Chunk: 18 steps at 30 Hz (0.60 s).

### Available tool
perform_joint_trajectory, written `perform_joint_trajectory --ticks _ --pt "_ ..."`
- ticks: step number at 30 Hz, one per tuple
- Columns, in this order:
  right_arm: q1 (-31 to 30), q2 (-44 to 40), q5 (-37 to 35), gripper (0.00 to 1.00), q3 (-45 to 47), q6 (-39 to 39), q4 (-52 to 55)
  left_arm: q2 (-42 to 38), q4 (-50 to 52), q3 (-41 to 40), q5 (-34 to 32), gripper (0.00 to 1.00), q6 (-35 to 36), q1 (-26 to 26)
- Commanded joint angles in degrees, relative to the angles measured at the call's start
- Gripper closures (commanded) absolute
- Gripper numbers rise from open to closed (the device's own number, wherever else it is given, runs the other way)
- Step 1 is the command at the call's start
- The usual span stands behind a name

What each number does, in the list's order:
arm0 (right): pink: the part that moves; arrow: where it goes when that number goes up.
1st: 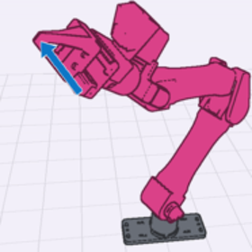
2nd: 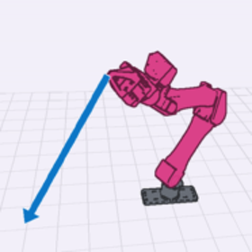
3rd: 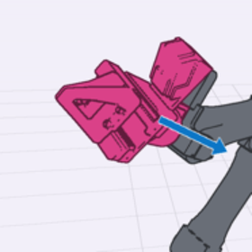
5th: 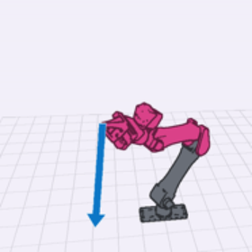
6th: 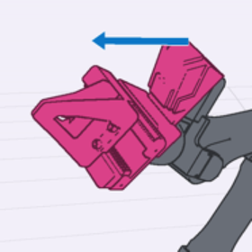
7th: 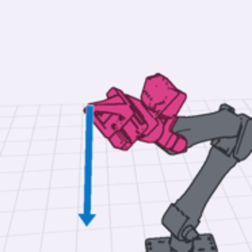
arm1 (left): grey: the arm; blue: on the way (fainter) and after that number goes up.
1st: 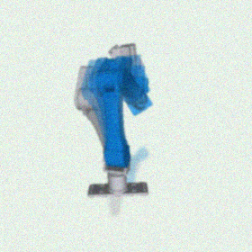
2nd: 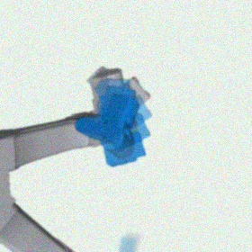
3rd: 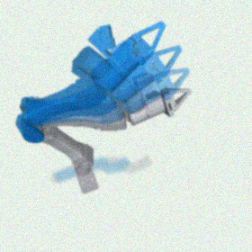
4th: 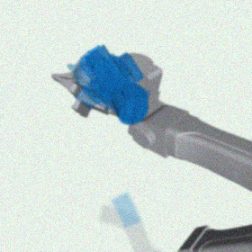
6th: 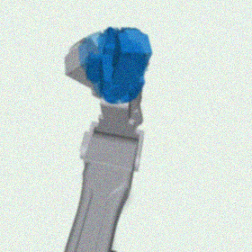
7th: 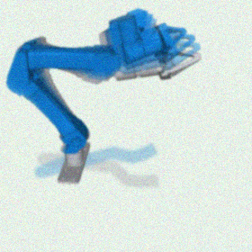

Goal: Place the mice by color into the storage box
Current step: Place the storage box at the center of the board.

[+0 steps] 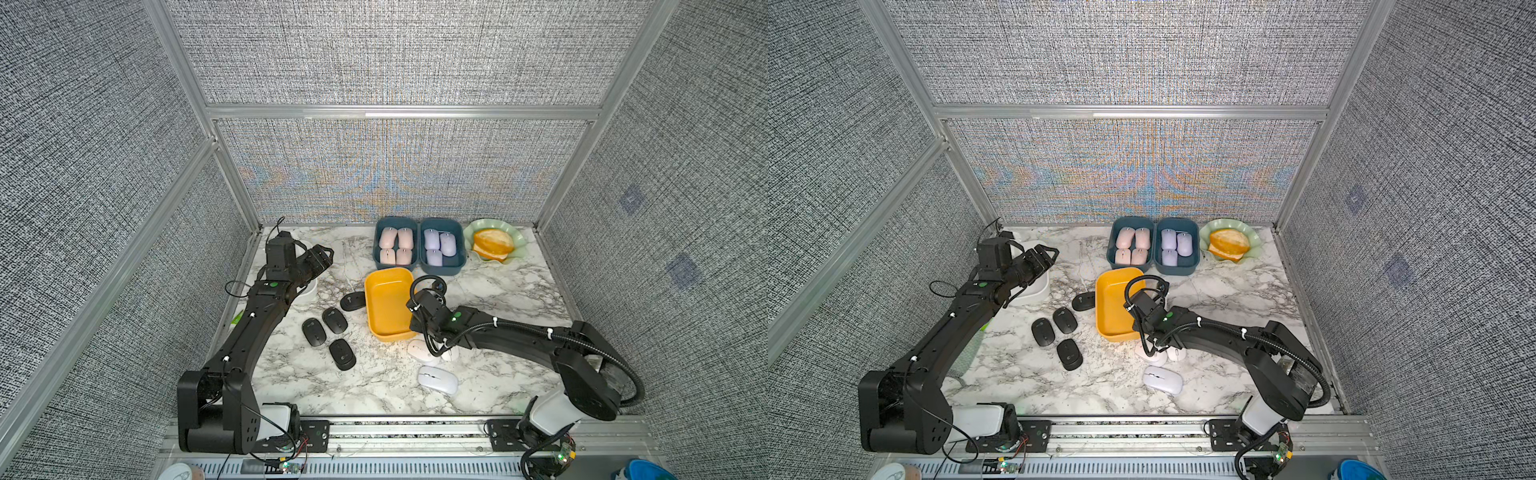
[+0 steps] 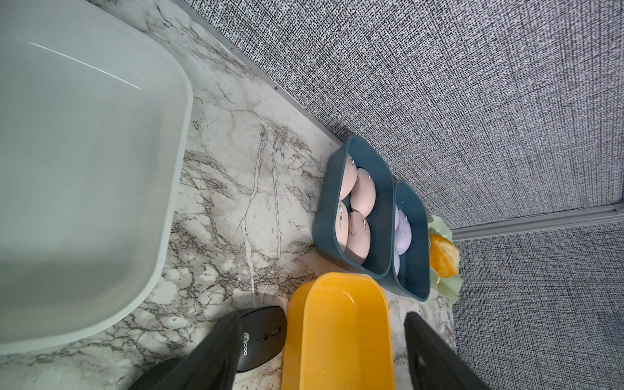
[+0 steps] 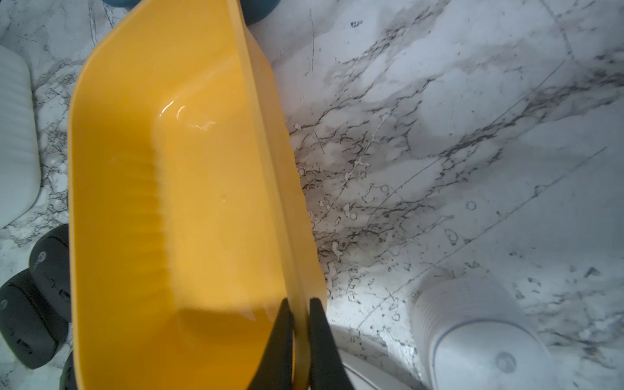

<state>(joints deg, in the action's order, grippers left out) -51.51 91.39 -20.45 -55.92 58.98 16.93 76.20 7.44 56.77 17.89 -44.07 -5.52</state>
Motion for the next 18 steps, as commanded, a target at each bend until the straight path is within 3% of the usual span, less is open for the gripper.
perform_joint_trajectory --ticks 1,10,18 --pt "-0.4 0.6 2.1 0.96 0.4 3.0 -0.7 -0.4 -0.8 0.4 0.3 0.23 0.5 0.0" --pt "-2.9 -1.8 5.9 0.83 5.5 6.6 -7.1 0.5 -0.8 0.4 0.4 0.23 0.6 -0.3" --pt "-3.3 -4.6 5.9 0.5 6.6 1.5 -6.7 0.9 -0.6 0.4 -0.3 0.22 0.5 -0.5"
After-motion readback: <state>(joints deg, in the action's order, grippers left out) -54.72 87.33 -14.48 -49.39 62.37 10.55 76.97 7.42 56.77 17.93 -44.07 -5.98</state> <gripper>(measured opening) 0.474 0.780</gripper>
